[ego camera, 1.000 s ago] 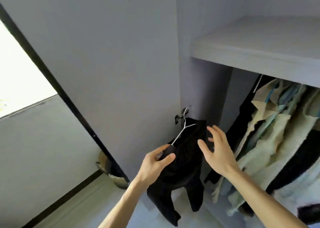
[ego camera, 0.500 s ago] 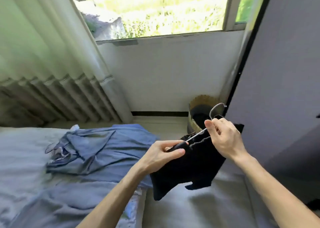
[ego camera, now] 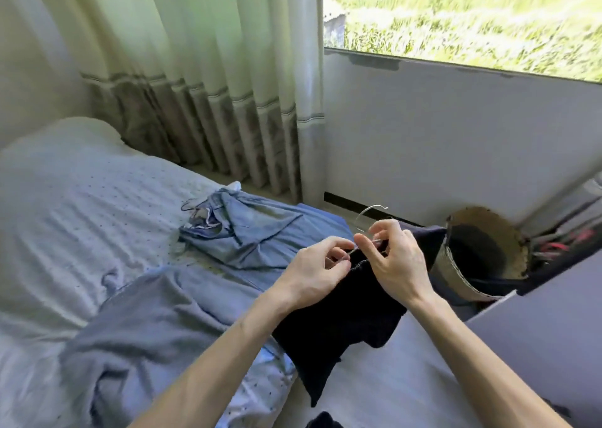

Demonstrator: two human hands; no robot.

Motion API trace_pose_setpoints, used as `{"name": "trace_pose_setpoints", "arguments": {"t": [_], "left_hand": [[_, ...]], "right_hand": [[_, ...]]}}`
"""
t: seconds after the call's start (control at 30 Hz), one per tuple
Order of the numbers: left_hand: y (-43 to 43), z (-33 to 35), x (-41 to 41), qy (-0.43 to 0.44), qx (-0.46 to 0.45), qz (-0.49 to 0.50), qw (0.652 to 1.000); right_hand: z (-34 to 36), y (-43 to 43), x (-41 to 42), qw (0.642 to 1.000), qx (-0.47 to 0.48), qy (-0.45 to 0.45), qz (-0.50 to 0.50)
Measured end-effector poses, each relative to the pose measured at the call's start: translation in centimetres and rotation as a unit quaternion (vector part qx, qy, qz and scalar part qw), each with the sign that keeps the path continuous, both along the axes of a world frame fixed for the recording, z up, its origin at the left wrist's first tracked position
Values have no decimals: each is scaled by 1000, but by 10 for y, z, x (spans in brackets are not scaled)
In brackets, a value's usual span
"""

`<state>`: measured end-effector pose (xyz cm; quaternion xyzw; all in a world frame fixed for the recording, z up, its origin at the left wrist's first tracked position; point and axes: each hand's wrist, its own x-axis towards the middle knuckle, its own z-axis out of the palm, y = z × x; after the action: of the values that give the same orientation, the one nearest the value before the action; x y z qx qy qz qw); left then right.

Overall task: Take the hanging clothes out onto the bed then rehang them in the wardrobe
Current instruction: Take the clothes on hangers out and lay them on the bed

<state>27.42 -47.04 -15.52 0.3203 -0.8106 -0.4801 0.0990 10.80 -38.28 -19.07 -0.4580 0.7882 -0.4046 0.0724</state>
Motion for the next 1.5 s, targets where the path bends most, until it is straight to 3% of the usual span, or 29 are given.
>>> {"name": "trace_pose_setpoints", "arguments": {"t": [0.23,0.37,0.43,0.57,0.7,0.8,1.0,1.23,1.5], "left_hand": [[-18,1,-62,46,15,96,994],[-17,5,-105,57,55,92,993],[-17,7,-125,60,64,85,993],[-24,16,-158,63,82,76,992],[-34,35,-188,92,105,55,989],[-47,60,-204,124,139,71,980],[-96,101,-199,159,146,139,966],[-170,119,-133,147,97,233,956],[-286,45,-43,115,36,384,915]], "right_hand": [[12,-26,-28,997,-68,-31,-37],[4,-18,-70,983,-122,-79,-115],[-3,-10,-93,964,-135,-145,-179],[-35,-1,-152,928,-67,-273,-244],[-69,-12,-200,912,0,-340,-232],[-108,-30,-245,901,-3,-382,-206],[-55,-76,-240,948,58,-271,-157],[-55,-149,-212,964,109,-239,-45],[-93,-233,-147,953,222,-191,74]]}}
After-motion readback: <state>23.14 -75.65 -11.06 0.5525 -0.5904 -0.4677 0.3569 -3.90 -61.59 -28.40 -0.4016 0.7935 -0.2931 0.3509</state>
